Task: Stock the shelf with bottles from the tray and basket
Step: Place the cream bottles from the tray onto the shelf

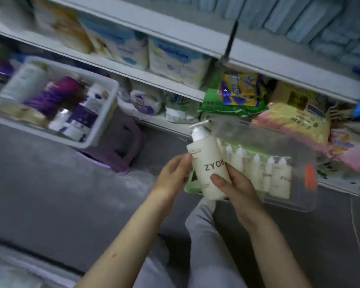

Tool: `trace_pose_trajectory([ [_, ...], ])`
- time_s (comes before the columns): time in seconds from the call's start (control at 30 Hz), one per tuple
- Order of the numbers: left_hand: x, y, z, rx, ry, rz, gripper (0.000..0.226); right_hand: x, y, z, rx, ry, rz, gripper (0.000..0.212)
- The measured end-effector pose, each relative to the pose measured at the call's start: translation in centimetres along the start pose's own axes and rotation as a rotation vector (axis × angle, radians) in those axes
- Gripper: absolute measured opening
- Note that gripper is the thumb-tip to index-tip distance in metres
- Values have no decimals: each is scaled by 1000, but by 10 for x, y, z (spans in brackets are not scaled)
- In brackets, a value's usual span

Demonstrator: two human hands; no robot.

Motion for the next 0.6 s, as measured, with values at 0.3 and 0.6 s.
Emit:
trace_pose_trajectory([
  [0.3, -123, 193, -172, -242, -303, -119, 47, 94, -244, -92, 442, 176, -107, 67],
  [0.6, -233, 303, -249, -354, -583, -170, 22, 185, -386, -117, 722, 308, -273, 54],
])
Point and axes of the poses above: each hand's wrist, its own z-axis towards the middle knuckle, its own y-axis out of the back of the hand, x = y × z, the point moved 10 cm from there along z, towards the middle knuckle, and after that the axes turned 2 degrees about -y, right-handed, at the moved point
